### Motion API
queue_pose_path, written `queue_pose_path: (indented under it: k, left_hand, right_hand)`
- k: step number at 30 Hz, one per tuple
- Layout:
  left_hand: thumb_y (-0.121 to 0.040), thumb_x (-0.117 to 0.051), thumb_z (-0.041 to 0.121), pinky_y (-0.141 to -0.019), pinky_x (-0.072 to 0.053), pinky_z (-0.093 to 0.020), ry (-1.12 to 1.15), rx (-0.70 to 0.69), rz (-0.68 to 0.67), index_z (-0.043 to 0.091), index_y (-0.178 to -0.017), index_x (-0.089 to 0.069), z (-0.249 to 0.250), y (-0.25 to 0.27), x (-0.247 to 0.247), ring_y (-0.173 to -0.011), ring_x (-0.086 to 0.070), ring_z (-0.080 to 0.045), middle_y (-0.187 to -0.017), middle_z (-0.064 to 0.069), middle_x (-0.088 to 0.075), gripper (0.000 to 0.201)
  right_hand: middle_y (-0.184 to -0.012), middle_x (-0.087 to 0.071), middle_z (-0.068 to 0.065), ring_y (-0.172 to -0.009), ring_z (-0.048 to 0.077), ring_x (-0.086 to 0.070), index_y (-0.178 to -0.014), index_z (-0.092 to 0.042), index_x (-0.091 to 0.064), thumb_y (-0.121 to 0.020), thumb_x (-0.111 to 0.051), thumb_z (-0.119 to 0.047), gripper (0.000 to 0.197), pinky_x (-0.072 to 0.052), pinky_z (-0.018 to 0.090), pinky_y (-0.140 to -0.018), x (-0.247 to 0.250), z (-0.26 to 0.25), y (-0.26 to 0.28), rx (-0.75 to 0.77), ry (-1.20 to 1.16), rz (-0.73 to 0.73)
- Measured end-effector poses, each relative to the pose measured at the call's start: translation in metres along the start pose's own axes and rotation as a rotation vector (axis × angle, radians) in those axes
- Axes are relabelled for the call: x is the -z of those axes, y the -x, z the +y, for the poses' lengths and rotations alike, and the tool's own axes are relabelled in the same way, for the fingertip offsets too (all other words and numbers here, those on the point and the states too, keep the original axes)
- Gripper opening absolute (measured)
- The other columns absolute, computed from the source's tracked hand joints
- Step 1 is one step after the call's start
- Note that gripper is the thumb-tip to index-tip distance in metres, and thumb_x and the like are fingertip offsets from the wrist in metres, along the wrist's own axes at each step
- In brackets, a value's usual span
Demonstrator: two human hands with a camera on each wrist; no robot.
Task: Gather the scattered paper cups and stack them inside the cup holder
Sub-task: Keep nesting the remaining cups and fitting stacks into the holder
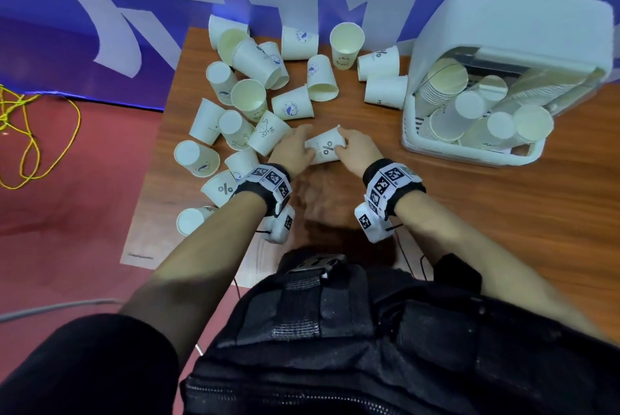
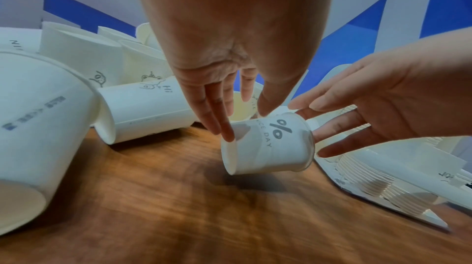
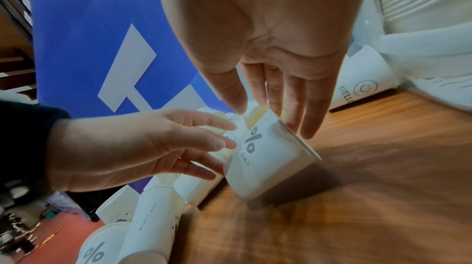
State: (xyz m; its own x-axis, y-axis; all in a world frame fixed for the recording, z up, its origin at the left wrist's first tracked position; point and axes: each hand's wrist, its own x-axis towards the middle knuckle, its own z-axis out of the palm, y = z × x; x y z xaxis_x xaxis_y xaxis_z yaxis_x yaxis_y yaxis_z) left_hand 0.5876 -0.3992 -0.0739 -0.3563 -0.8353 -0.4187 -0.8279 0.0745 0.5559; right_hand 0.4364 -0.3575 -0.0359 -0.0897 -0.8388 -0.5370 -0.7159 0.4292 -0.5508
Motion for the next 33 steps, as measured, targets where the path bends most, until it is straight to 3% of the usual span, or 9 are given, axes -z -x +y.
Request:
queue_pose_path:
  k: [4, 9, 16, 18, 21, 25, 28, 30, 33]
  left_hand:
    - [-0.091, -0.051, 0.013, -0.103, -0.032, -0.032, -0.016, -0.056, 0.005, 0.01, -0.145, -0.032, 0.022, 0.002, -0.005, -0.131, -0.041, -0.029, -0.145, -0.015, -0.039, 0.057]
    - [-0.089, -0.054, 0.013, -0.102, -0.034, -0.034, -0.011, -0.132, 0.022, 0.016, -0.142, -0.039, 0.052, 0.009, -0.014, -0.126, -0.045, -0.026, -0.139, -0.011, -0.044, 0.056]
    - [-0.084, -0.057, 0.013, -0.1, -0.036, -0.033, 0.003, -0.213, 0.069, 0.017, -0.136, -0.047, 0.091, 0.014, -0.027, -0.122, -0.047, -0.024, -0.133, -0.009, -0.052, 0.053]
    - [-0.082, -0.057, 0.011, -0.1, -0.035, -0.033, 0.003, -0.238, 0.075, 0.017, -0.135, -0.048, 0.105, 0.016, -0.032, -0.122, -0.047, -0.024, -0.132, -0.009, -0.052, 0.054]
    - [-0.082, -0.06, 0.009, -0.1, -0.034, -0.032, 0.008, -0.267, 0.07, 0.017, -0.134, -0.048, 0.127, 0.018, -0.04, -0.122, -0.047, -0.025, -0.132, -0.01, -0.052, 0.054]
    - [-0.083, -0.062, 0.01, -0.097, -0.034, -0.03, 0.028, -0.294, 0.098, 0.015, -0.135, -0.048, 0.153, 0.019, -0.049, -0.121, -0.047, -0.025, -0.131, -0.011, -0.052, 0.054]
    - [-0.082, -0.063, 0.01, -0.095, -0.033, -0.027, 0.063, -0.33, 0.114, 0.012, -0.133, -0.05, 0.169, 0.016, -0.054, -0.12, -0.048, -0.025, -0.131, -0.012, -0.053, 0.053]
    - [-0.082, -0.065, 0.015, -0.095, -0.039, -0.03, 0.08, -0.337, 0.129, 0.013, -0.133, -0.05, 0.179, 0.009, -0.056, -0.116, -0.052, -0.025, -0.129, -0.011, -0.054, 0.053]
    - [-0.083, -0.066, 0.018, -0.093, -0.046, -0.034, 0.152, -0.343, 0.175, 0.014, -0.132, -0.051, 0.195, 0.0, -0.057, -0.105, -0.056, -0.02, -0.13, -0.009, -0.052, 0.052]
  right_hand:
    - [-0.149, -0.037, 0.01, -0.135, 0.024, -0.037, -0.146, -0.012, -0.033, -0.095, -0.045, -0.01, 0.052, -0.028, 0.027, -0.108, 0.013, 0.014, 0.01, 0.03, -0.086, 0.072]
    - [-0.143, -0.044, 0.012, -0.125, 0.024, -0.046, -0.141, -0.021, -0.044, -0.094, -0.035, 0.002, 0.053, -0.032, 0.016, -0.089, 0.029, 0.026, 0.03, 0.076, -0.191, 0.13]
    - [-0.148, -0.036, 0.012, -0.13, 0.026, -0.042, -0.15, -0.023, -0.02, -0.096, -0.032, 0.001, 0.061, -0.032, 0.025, -0.1, 0.056, 0.051, 0.057, 0.117, -0.23, 0.22]
    - [-0.142, -0.043, 0.015, -0.127, 0.028, -0.045, -0.148, -0.017, -0.026, -0.097, -0.033, -0.002, 0.054, -0.034, 0.025, -0.098, 0.063, 0.063, 0.062, 0.098, -0.246, 0.271]
    - [-0.125, -0.054, 0.019, -0.111, 0.03, -0.053, -0.142, -0.014, -0.036, -0.097, -0.033, -0.004, 0.046, -0.034, 0.022, -0.081, 0.075, 0.083, 0.069, 0.091, -0.244, 0.332]
    - [-0.122, -0.057, 0.017, -0.108, 0.027, -0.053, -0.135, -0.01, -0.045, -0.097, -0.034, -0.005, 0.04, -0.032, 0.018, -0.076, 0.092, 0.103, 0.078, 0.12, -0.247, 0.382]
    - [-0.119, -0.061, 0.016, -0.109, 0.027, -0.054, -0.126, -0.005, -0.056, -0.096, -0.039, -0.004, 0.034, -0.036, 0.02, -0.081, 0.107, 0.113, 0.086, 0.16, -0.246, 0.433]
    - [-0.115, -0.062, 0.017, -0.108, 0.029, -0.055, -0.119, -0.003, -0.062, -0.095, -0.043, -0.004, 0.03, -0.039, 0.027, -0.089, 0.118, 0.12, 0.089, 0.183, -0.225, 0.474]
    - [-0.114, -0.063, 0.016, -0.109, 0.028, -0.054, -0.116, -0.003, -0.065, -0.094, -0.05, -0.009, 0.027, -0.037, 0.025, -0.09, 0.135, 0.133, 0.091, 0.202, -0.198, 0.514]
